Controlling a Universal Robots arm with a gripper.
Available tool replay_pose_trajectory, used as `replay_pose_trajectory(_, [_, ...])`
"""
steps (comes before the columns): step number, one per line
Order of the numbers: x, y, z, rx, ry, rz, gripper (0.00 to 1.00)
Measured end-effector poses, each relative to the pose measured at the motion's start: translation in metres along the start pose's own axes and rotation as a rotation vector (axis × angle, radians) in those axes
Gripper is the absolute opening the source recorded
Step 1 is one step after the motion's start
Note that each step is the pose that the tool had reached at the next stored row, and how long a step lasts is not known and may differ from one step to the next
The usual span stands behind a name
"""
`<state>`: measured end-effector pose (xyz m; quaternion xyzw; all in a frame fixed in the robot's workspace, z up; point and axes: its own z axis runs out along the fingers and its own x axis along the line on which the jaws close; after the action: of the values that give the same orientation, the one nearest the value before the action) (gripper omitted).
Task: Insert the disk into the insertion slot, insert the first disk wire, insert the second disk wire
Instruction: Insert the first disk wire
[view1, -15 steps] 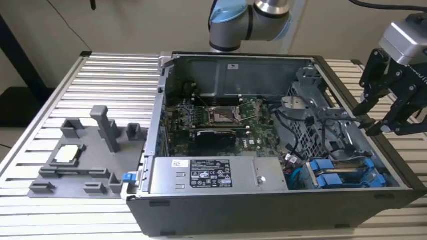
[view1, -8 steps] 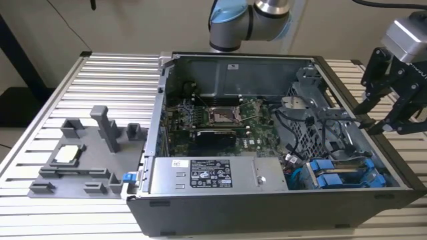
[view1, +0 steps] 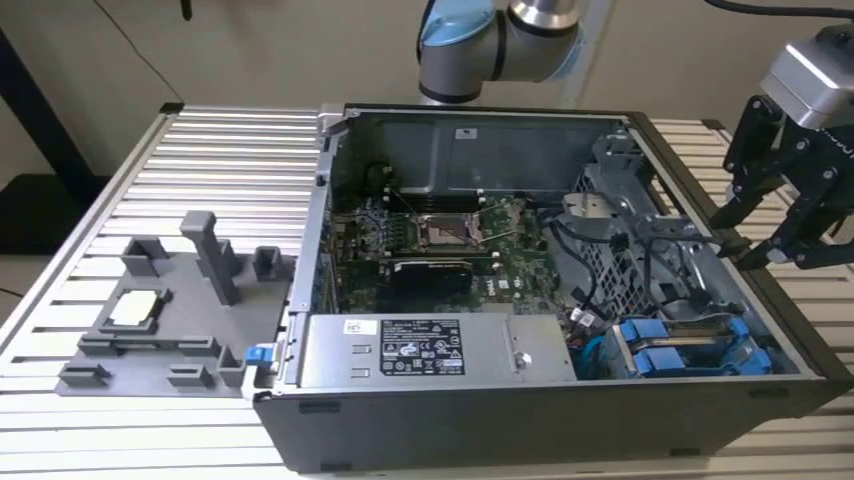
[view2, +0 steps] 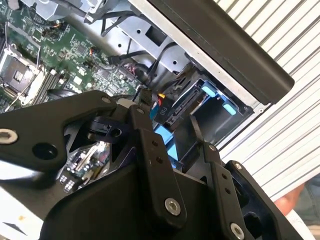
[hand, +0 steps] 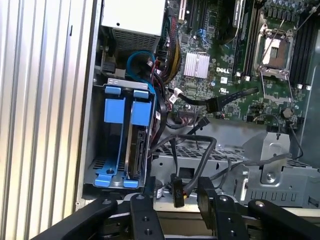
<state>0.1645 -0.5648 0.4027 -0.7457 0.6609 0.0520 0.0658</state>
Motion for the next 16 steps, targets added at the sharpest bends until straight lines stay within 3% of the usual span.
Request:
replay_pose_trajectory(3, [0.0, 0.0, 0.0, 0.0, 0.0, 0.0, 0.45])
replay_pose_trajectory(5, [0.0, 0.0, 0.0001, 0.0, -0.0001, 0.0, 0.32])
replay_pose_trajectory(6, [0.0, 0.0, 0.0001, 0.0, 0.0, 0.0, 0.32])
replay_pose_trajectory(8, [0.0, 0.0, 0.0002, 0.0, 0.0, 0.0, 0.2])
replay_pose_trajectory(13, [0.0001, 0.0, 0.0006, -0.0001, 0.001, 0.0, 0.19])
replay_pose_trajectory(16, [0.0004, 0.0001, 0.0027, -0.002, 0.0174, 0.0, 0.19])
